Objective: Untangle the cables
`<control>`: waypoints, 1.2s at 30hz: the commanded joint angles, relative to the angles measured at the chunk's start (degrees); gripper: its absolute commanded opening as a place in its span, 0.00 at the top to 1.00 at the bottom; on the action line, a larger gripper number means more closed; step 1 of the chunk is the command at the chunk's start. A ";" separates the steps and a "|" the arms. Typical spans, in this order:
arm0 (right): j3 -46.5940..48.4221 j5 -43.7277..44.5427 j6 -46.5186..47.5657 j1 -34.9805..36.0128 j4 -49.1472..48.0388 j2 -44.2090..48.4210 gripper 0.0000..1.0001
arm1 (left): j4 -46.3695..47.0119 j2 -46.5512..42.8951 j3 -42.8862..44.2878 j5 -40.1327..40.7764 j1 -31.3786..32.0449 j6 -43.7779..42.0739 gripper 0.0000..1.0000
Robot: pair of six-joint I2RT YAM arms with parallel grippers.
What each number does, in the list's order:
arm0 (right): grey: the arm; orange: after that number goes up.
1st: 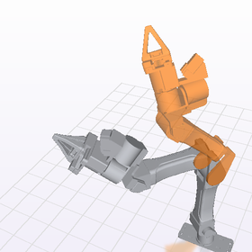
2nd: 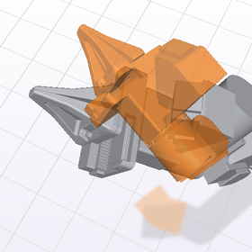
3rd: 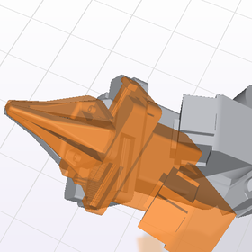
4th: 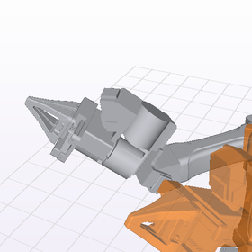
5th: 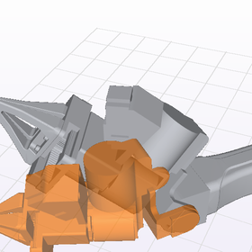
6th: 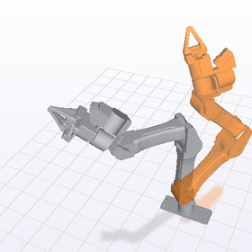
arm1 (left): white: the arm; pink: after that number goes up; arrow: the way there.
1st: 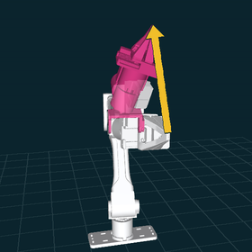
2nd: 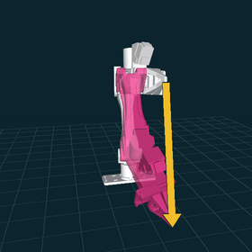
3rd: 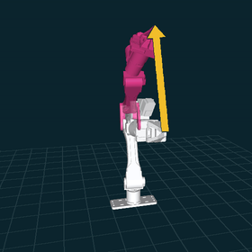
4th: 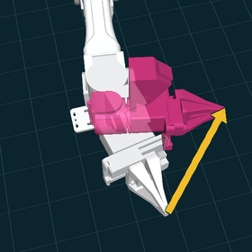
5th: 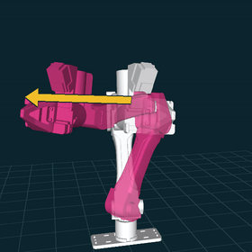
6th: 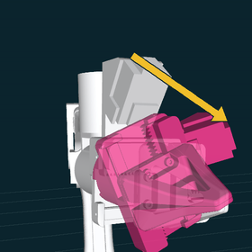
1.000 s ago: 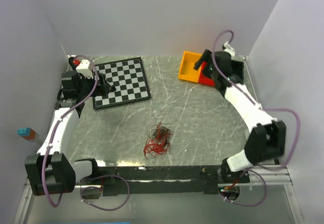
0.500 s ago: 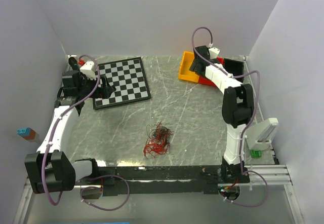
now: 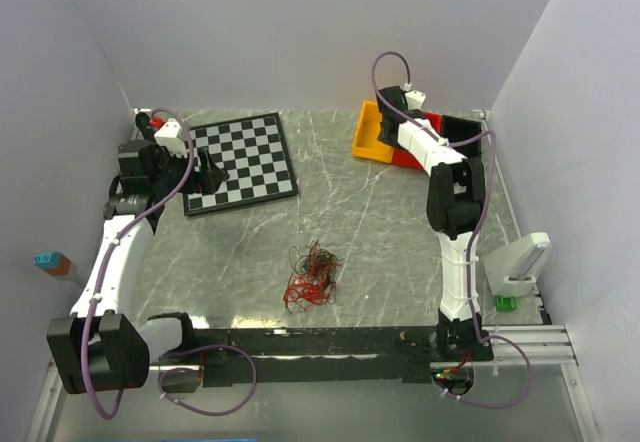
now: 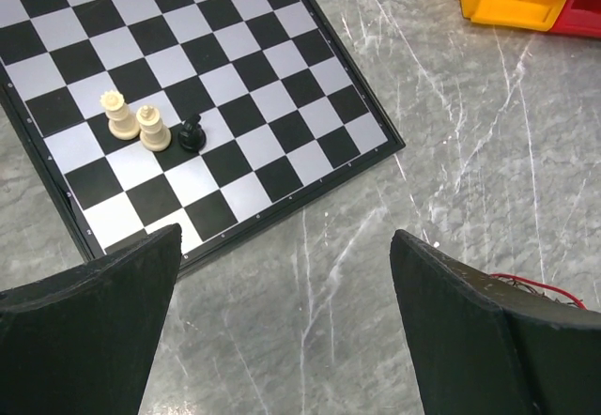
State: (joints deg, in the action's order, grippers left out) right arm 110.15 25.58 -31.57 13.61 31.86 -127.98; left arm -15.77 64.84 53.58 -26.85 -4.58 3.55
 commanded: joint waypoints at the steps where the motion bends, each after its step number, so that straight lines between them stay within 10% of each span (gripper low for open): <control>1: -1.41 -1.32 0.55 -0.34 2.07 0.45 0.54 | -0.40 -2.52 0.29 1.18 -0.25 0.23 0.03; 15: -13.63 -1.41 0.28 4.05 0.93 6.86 0.90 | -5.59 -9.64 -0.41 6.72 -0.25 -5.48 0.03; 36: -50.63 -0.45 -14.65 25.49 -4.26 29.71 1.00 | -8.40 -20.28 -9.99 4.09 0.18 -13.92 0.03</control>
State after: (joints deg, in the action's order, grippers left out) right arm 65.67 28.38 -38.92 34.81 22.50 -100.25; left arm -23.66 46.33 43.68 -20.36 -4.58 -6.94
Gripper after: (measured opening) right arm 0.345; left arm 0.967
